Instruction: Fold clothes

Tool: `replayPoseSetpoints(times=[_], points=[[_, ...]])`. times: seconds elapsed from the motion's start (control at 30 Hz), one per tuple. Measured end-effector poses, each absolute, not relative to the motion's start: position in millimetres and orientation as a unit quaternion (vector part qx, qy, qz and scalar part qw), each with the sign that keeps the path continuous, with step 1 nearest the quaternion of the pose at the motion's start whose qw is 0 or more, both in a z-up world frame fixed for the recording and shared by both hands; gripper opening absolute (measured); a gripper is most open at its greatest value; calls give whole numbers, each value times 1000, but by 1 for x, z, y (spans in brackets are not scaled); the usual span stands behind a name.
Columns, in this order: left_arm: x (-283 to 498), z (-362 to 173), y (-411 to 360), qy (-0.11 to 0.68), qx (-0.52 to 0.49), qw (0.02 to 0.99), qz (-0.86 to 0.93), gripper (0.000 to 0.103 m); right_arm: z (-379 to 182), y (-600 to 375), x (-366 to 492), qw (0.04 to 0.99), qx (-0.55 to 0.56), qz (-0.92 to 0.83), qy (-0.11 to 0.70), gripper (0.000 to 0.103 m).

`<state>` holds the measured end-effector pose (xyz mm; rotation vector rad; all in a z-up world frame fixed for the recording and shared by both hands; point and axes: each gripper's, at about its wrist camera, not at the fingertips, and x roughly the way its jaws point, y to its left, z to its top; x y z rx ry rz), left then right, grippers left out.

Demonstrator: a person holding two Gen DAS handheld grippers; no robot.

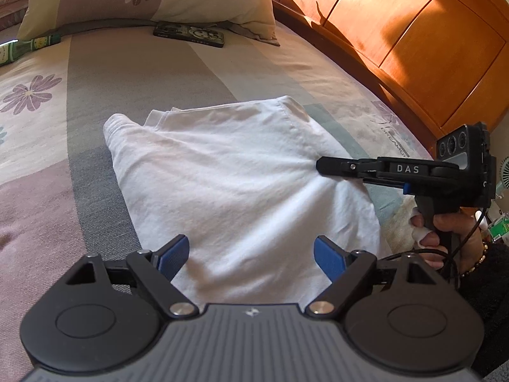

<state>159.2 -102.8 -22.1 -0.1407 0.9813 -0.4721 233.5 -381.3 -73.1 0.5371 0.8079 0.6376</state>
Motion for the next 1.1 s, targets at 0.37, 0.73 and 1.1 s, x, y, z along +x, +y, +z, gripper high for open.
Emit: replayPoseSetpoints(times=[0.37, 0.73, 1.1], points=[[164, -29, -107, 474, -65, 846, -236, 86, -94, -396, 248, 818, 301, 289, 395, 55], [167, -29, -100, 473, -69, 847, -231, 86, -96, -404, 272, 858, 305, 201, 361, 17], [169, -20, -94, 448, -83, 857, -241, 86, -34, -380, 176, 870, 145, 293, 369, 33]])
